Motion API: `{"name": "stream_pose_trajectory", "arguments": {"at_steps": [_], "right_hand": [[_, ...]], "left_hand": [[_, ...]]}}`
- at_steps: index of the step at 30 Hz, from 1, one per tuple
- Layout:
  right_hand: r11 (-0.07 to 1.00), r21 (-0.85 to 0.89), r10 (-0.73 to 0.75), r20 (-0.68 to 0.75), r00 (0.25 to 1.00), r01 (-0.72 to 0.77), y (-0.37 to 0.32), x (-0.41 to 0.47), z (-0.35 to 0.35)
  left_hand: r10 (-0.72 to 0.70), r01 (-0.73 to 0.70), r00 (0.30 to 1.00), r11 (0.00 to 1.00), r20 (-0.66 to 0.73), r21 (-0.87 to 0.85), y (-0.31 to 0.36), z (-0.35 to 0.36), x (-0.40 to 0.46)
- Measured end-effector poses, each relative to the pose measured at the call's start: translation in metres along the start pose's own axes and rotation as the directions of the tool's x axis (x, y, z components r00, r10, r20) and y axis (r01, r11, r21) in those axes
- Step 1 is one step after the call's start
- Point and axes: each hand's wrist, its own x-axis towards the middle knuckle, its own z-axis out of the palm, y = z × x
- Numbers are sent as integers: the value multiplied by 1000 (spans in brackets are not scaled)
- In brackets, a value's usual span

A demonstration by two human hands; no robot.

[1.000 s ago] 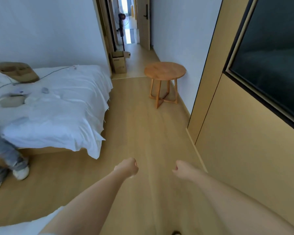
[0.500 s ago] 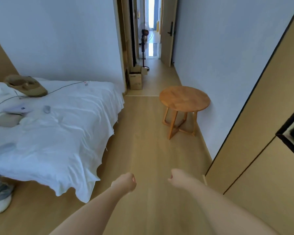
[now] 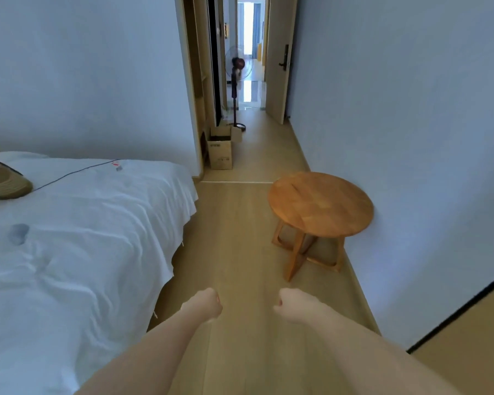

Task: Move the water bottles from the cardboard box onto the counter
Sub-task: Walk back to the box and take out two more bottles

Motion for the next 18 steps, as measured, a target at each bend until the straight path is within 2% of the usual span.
{"name": "stream_pose_trajectory", "arguments": {"at_steps": [4,9,12,18], "right_hand": [[997,74,30,-20,999,-28,7,79,-62],[978,202,64,-8,998,-61,24,184,-119],[978,202,57,2,998,-57,38,258,-155],[978,207,-9,21,1000,5,61,398,-246]], "left_hand": [[24,-23,1000,999,-9,28,29,-65,92],[56,-62,995,995,77,82,78,-109,193],[40,-50,994,995,104,86,104,-129,264],[-13,10,998,999,64,36,149,-194,395]]}}
